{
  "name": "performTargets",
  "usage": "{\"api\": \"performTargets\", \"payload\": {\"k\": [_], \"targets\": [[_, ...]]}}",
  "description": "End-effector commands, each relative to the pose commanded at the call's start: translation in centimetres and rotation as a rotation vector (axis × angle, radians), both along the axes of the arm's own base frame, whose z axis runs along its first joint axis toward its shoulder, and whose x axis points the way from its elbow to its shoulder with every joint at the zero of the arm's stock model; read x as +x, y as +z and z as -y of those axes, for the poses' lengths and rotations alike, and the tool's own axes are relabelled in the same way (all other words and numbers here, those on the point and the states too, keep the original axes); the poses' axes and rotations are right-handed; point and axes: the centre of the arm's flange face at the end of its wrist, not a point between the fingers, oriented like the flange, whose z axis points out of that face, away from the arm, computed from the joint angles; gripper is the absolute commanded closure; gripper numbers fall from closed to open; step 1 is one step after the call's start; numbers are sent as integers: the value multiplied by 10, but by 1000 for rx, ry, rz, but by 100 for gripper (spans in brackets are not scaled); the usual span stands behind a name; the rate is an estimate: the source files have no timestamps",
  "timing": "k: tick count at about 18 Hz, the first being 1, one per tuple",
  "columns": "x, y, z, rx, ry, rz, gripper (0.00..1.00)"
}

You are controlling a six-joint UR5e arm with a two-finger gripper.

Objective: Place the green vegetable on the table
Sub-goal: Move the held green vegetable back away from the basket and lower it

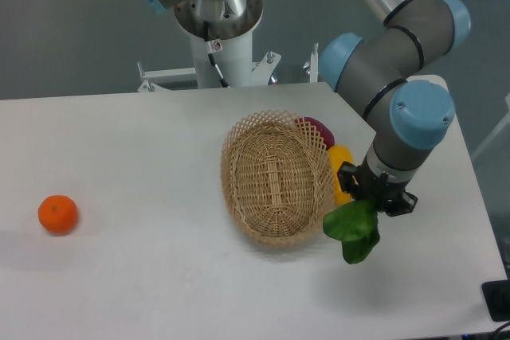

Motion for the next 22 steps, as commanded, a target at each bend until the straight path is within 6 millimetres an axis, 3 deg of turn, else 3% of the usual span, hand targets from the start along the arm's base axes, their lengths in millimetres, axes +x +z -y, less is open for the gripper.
{"api": "performTargets", "payload": {"k": [3,9,13,19,22], "targets": [[-8,0,12,-3,8,-1,73],[-47,-2,66,-9,41,7,74],[-62,-10,102,-13,-5,12,74],[-60,-47,117,-16,3,18,74],[-54,-68,117,10,8,-61,72]]}}
